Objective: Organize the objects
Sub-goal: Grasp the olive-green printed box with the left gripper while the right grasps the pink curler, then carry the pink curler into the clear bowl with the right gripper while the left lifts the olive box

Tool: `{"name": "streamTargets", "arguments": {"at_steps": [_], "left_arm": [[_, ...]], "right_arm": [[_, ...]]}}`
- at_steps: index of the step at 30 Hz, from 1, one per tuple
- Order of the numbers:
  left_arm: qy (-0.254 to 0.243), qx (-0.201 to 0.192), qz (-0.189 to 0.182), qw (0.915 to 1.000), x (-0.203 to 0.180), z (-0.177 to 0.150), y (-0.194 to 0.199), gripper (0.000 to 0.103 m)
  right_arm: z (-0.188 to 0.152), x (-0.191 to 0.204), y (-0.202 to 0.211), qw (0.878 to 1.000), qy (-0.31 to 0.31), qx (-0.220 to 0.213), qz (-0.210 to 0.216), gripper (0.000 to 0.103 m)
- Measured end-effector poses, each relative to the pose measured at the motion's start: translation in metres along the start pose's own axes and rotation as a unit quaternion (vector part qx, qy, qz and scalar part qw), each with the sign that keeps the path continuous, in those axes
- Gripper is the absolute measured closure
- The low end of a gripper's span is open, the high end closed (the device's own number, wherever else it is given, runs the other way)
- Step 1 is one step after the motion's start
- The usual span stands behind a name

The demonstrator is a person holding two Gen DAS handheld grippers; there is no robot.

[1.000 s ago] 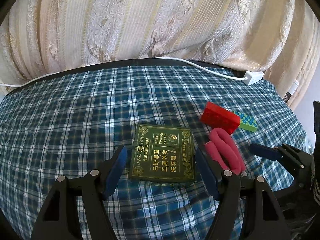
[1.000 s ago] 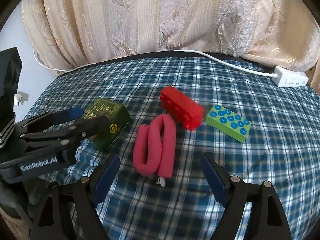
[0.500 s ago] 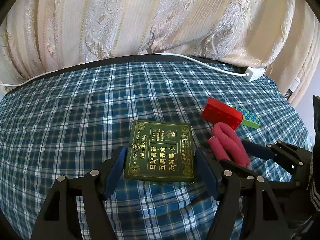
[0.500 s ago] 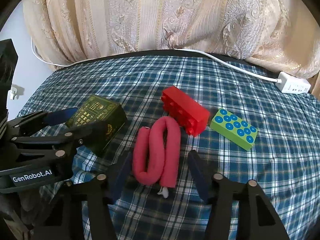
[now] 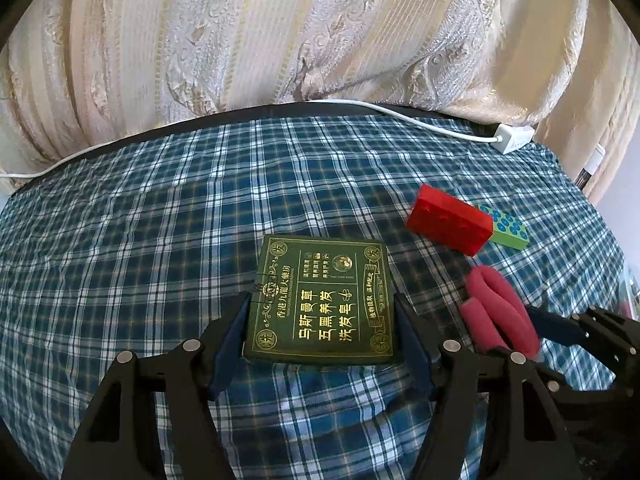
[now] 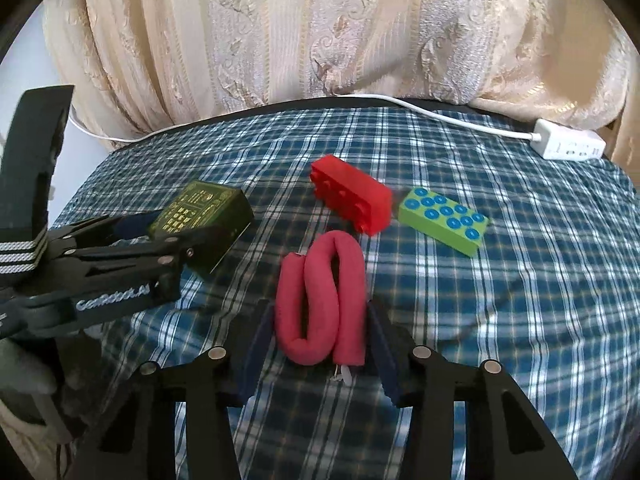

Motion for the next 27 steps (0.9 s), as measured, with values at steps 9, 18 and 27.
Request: {"name": "streamTargets", "arguments": {"at_steps": [9,18,27], "left_arm": [[-0.007,-0.018,0.005,0.9998,-0.005,0.006,0.011,0.035],[-0.022,-0.036,0.001,0.9991,-0.02,0.01,0.027,0.035],[-0.049,-0.048,-0.015,0.9975,-0.048,0.011,0.039,0.035]], "right_arm": [[-0.013,-0.01,0.021,1.0,-0.024,-0.012,0.004,0.053],[-0.022,-0.026,0.046,0.999,-0.048,-0.026,-0.003,0.053],[-0.033,-0.043,0.069,0.997,-0.065,-0.037,-0.016,0.053]]}}
Point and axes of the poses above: each gripper's, at about its wrist camera, not at the fingertips, and y roughly against the way its jaws point, x to its left, z to its top, the point moved 9 cm from there along -y, roughly the way its jaws point, and after that the axes turned 11 degrees about -y, right-handed, at the moved point
